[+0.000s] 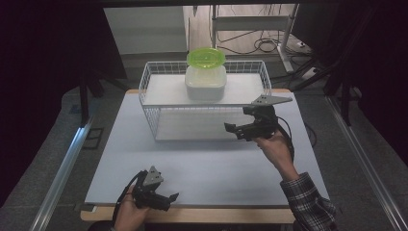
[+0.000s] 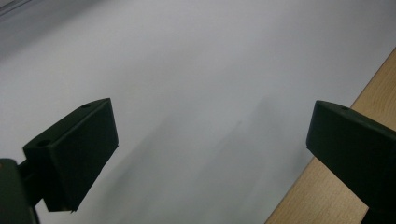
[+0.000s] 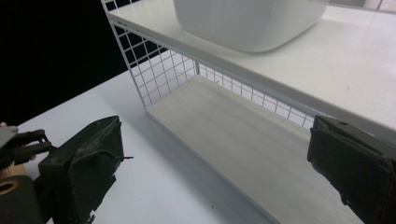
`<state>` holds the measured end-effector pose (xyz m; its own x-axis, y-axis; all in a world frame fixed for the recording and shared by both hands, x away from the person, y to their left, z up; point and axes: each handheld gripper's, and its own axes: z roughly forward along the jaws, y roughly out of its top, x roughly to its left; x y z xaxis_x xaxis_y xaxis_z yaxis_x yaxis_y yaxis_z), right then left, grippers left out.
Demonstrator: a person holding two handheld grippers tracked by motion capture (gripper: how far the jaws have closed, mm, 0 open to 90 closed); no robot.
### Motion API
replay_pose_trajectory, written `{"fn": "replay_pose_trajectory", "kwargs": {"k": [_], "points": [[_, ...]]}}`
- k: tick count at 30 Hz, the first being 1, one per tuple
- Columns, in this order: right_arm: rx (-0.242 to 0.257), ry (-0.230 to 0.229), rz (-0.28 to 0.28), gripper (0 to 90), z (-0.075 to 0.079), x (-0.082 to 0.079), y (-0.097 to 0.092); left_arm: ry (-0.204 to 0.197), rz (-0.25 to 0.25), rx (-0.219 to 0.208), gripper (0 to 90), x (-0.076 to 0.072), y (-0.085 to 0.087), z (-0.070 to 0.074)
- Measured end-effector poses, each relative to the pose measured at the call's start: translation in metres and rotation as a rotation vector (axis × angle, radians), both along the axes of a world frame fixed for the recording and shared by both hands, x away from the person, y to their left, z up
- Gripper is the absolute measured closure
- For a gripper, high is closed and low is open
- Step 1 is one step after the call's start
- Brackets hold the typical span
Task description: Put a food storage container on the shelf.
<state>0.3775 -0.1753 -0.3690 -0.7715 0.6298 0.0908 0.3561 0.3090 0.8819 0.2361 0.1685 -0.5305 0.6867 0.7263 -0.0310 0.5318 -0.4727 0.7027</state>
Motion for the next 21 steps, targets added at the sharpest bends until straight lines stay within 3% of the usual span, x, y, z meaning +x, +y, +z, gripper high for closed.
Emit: {"fn": "replay_pose_trajectory", "kwargs": {"k": [9, 13, 21], "points": [[-0.022, 0.005, -0.005, 1.9, -0.02, -0.012, -0.009, 0.001, -0.002, 0.001, 1.7, 0.0, 0.0, 0.0], [0.006, 0.02, -0.012, 1.9, -0.032, -0.017, -0.014, 0.001, -0.001, 0.0, 1.7, 0.0, 0.0, 0.0], [-0.026, 0.035, 0.003, 1.9, -0.05, -0.031, -0.017, 0.001, -0.004, -0.002, 1.7, -0.001, 0.0, 0.0]]}}
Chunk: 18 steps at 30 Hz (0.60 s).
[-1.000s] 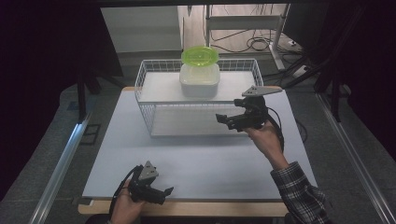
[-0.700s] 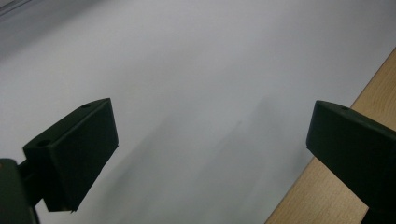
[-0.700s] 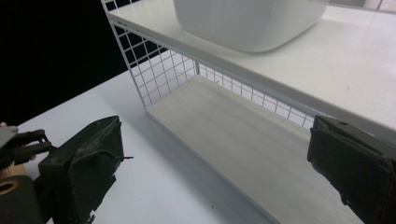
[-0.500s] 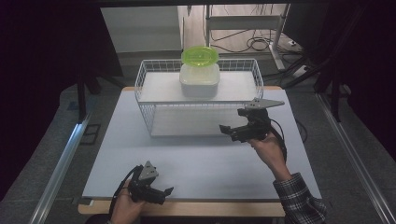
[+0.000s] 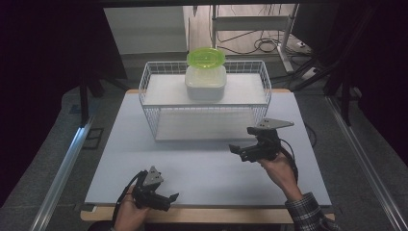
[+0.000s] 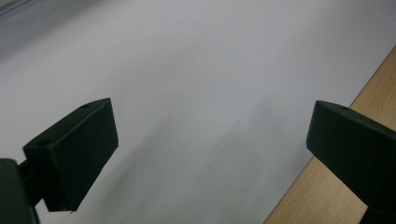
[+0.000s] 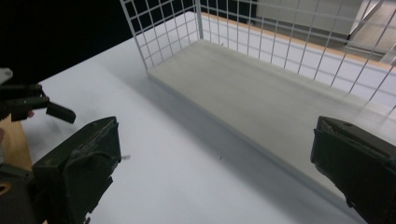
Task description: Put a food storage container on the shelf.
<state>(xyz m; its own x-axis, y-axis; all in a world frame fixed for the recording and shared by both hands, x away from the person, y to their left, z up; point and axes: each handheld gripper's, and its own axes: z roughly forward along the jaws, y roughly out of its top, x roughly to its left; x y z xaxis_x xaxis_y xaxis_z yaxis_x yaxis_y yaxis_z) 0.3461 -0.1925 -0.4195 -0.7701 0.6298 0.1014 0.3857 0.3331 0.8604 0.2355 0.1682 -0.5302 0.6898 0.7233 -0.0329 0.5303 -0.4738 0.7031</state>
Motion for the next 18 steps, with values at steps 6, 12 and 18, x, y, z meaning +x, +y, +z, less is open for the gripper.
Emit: {"fn": "replay_pose_trajectory", "kwargs": {"k": [6, 12, 18], "points": [[-0.014, -0.008, -0.013, 1.9, -0.01, -0.009, -0.005, -0.001, -0.004, -0.001, 1.7, 0.0, 0.0, 0.0], [-0.035, -0.018, -0.028, 1.7, -0.018, -0.017, -0.011, 0.0, -0.005, -0.001, 1.7, -0.001, -0.001, 0.0], [-0.072, -0.027, -0.051, 1.5, -0.03, -0.025, -0.018, -0.002, -0.004, 0.0, 1.7, 0.0, -0.001, 0.0]]}}
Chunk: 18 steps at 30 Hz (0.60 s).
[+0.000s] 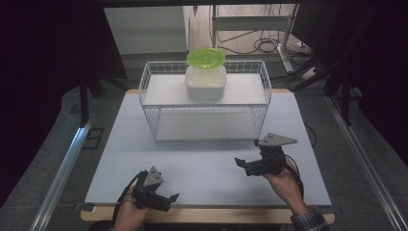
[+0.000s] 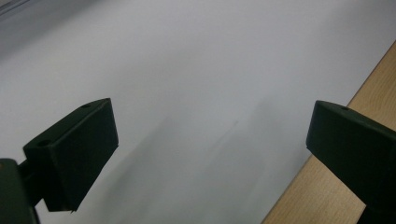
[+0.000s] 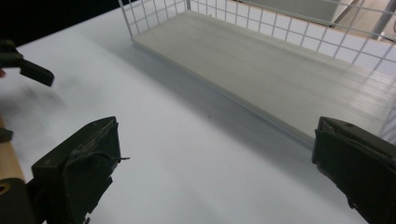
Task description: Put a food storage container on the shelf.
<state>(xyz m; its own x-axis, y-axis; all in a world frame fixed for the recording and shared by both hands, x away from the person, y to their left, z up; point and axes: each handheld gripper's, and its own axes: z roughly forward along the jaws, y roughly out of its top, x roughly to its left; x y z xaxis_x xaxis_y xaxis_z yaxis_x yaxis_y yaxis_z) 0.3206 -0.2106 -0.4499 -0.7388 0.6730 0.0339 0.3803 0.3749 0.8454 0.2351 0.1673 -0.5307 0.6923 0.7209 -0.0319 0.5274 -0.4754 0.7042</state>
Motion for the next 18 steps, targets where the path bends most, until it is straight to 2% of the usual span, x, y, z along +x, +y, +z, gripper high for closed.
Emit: {"fn": "replay_pose_trajectory", "kwargs": {"k": [9, 18], "points": [[-0.064, 0.0, -0.032, 0.0, -0.022, -0.012, -0.011, 0.0, -0.003, 0.004, 1.7, 0.0, 0.0, 0.0], [-0.108, 0.03, -0.034, 0.0, -0.04, -0.024, -0.018, -0.001, -0.004, 0.007, 1.7, 0.0, -0.001, -0.001]]}}
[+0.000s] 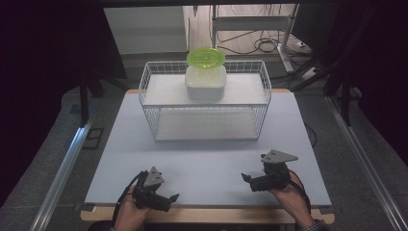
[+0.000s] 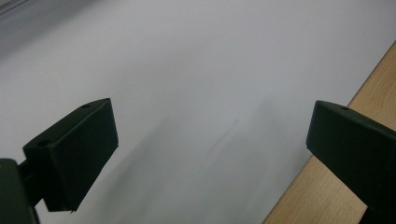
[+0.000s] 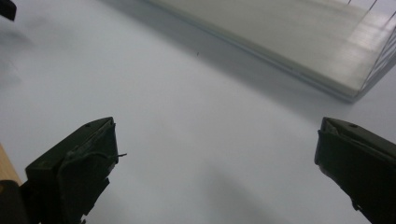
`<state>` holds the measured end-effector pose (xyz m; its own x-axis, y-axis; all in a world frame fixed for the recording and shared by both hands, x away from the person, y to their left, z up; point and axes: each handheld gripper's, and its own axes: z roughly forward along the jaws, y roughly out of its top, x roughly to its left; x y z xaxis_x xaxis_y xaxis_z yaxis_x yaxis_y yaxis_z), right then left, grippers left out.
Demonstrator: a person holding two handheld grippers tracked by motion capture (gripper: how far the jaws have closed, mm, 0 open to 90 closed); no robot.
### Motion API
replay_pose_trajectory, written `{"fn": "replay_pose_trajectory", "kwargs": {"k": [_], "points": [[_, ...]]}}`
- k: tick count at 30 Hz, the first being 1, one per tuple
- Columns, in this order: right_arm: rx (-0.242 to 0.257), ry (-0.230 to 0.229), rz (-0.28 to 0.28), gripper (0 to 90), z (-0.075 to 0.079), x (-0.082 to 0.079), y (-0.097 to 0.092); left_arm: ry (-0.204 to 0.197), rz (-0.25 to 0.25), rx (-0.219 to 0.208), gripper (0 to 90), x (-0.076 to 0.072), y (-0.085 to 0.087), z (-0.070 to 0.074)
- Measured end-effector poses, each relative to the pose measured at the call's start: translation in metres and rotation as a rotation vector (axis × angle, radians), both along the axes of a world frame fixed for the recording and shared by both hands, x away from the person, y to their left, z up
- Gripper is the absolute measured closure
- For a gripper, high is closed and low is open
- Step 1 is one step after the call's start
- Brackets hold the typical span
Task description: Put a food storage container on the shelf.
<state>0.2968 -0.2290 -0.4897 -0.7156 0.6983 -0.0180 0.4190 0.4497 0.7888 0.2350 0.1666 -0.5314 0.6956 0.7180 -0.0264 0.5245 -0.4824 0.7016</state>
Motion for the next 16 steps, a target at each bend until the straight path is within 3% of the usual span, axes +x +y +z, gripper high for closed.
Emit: {"fn": "replay_pose_trajectory", "kwargs": {"k": [10, 16], "points": [[-0.07, 0.059, 0.009, 0.0, -0.018, -0.008, -0.004, 0.002, 0.001, 0.006, 1.7, 0.0, 0.0, -0.001], [-0.096, 0.069, 0.004, 0.0, -0.023, -0.009, -0.007, 0.005, 0.004, 0.008, 1.7, 0.001, -0.001, -0.001]]}}
